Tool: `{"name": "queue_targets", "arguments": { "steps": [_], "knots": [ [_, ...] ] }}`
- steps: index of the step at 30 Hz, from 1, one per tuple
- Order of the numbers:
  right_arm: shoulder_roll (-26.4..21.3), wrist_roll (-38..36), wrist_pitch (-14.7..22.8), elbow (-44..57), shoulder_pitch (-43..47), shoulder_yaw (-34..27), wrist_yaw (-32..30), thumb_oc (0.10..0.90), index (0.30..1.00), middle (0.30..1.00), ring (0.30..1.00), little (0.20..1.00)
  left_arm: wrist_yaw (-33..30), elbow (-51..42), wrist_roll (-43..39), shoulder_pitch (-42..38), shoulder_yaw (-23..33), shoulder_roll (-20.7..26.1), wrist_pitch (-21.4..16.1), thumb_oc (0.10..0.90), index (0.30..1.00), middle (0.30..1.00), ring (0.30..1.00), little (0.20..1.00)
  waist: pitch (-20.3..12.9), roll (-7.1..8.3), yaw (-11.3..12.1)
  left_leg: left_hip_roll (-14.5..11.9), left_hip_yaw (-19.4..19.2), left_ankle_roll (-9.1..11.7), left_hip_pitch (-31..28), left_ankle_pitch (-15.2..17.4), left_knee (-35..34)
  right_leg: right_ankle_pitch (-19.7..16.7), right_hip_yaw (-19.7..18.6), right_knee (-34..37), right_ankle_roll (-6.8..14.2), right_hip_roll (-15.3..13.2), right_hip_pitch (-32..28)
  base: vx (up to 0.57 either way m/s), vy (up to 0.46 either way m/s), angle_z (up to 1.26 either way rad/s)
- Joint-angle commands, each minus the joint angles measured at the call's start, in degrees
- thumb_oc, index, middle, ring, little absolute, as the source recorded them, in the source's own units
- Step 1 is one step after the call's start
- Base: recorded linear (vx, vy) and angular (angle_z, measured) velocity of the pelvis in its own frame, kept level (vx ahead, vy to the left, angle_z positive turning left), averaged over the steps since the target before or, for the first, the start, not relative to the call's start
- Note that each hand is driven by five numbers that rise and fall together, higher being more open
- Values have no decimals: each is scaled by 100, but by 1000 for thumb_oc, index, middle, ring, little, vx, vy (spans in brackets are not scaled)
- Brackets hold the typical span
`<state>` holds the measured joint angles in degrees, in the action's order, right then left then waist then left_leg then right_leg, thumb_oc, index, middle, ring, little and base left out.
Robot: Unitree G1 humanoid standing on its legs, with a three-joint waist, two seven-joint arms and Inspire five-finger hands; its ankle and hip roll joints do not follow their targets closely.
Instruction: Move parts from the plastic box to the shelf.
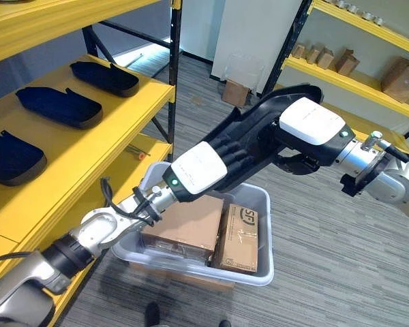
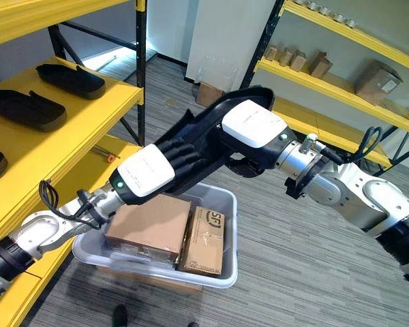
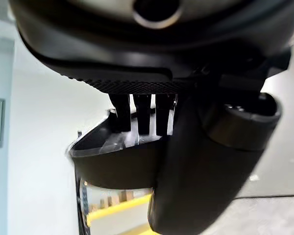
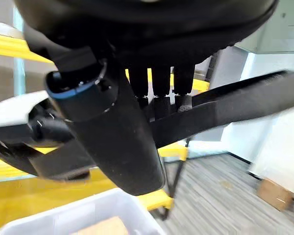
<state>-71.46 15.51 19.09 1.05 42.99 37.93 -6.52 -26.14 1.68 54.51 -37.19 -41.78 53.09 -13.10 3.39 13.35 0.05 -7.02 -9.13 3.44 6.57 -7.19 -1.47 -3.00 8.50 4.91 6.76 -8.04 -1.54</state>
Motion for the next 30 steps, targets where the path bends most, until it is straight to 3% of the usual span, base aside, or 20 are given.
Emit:
{"name": "queue_targets", "arguments": {
  "steps": [1, 20, 21, 22, 30],
  "knots": [
    [314, -587, 40, 76, 1213, -263, -676, 400, 300, 300, 300, 300, -239, 260, 41, -670, 74, -226, 83, 400, 300, 300, 300, 300, -593, 10, -61, -431, -5, 163, 183, 18, -102, 661, -1, -160, 106, 154, -989, 6, 11, -12],
    [451, -472, 1, 70, 838, -510, -708, 400, 300, 300, 300, 300, -363, -145, 50, -524, 320, -34, 55, 400, 300, 300, 300, 300, -614, -158, -69, -400, -9, 158, 181, 2, -105, 683, 6, -151, 93, 129, -1012, 1, 1, -1],
    [451, -485, -3, 76, 775, -565, -709, 531, 484, 484, 484, 484, -363, -179, 45, -497, 344, 5, 38, 400, 300, 300, 300, 300, -618, -172, -75, -397, -7, 157, 178, 4, -108, 678, 2, -147, 94, 126, -1015, 0, 0, 0],
    [470, -497, -15, 95, 660, -656, -712, 900, 1000, 1000, 1000, 1000, -353, -220, 42, -464, 387, 71, 33, 400, 300, 300, 300, 300, -620, -194, -81, -398, -8, 157, 173, 3, -110, 682, 4, -148, 95, 126, -1013, 0, 0, 0],
    [837, -1025, 62, 773, -803, -2010, -569, 900, 1000, 1000, 1000, 1000, -298, -422, -50, 224, 1010, 412, -20, 400, 300, 300, 300, 300, -594, -359, -112, -378, -40, 148, 140, -11, -127, 683, -22, -143, 89, 111, -1027, 0, 0, 0]
  ]
}}
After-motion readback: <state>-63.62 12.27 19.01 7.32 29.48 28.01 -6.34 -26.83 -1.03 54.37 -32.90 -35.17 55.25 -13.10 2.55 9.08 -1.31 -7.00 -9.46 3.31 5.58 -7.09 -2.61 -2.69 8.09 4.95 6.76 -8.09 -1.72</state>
